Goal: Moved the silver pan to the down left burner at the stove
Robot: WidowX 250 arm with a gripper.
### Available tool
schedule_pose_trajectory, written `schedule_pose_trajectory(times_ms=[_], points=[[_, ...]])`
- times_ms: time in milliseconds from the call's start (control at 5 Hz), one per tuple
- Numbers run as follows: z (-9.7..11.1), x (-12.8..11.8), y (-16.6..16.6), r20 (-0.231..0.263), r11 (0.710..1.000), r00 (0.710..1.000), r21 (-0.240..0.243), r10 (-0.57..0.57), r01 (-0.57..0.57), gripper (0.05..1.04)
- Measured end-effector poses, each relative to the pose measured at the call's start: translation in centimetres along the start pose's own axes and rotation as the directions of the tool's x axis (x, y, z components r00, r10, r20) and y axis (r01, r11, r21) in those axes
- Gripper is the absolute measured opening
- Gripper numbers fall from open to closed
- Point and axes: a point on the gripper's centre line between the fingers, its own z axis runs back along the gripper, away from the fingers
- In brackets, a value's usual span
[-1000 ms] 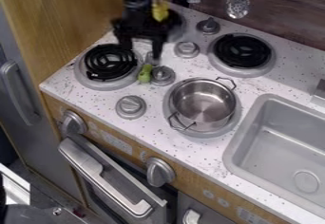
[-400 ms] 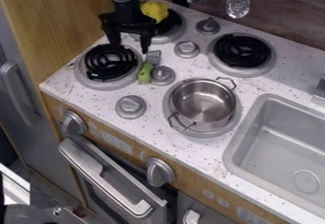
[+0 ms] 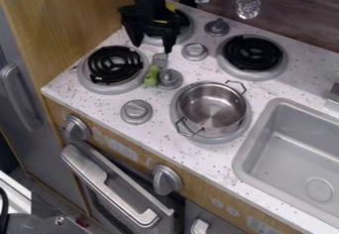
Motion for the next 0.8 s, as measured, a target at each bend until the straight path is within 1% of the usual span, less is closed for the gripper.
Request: schedule_pose_trajectory(times_ms=[200,400,600,800], points=[[0.9,-1.4,-1.7,0.006,0.998,0.998,-0.027,-0.055,0.055,1.000],[-0.2,-3.0,-2.9,-0.024,0.992,0.992,-0.033,-0.121,0.120,1.000],[-1.9,-3.8,-5.1,-0.073,0.975,0.973,-0.036,-0.221,0.218,0.999],[-3.2,-4.5,-6.9,-0.103,0.953,0.947,-0.026,-0.304,0.303,0.999]])
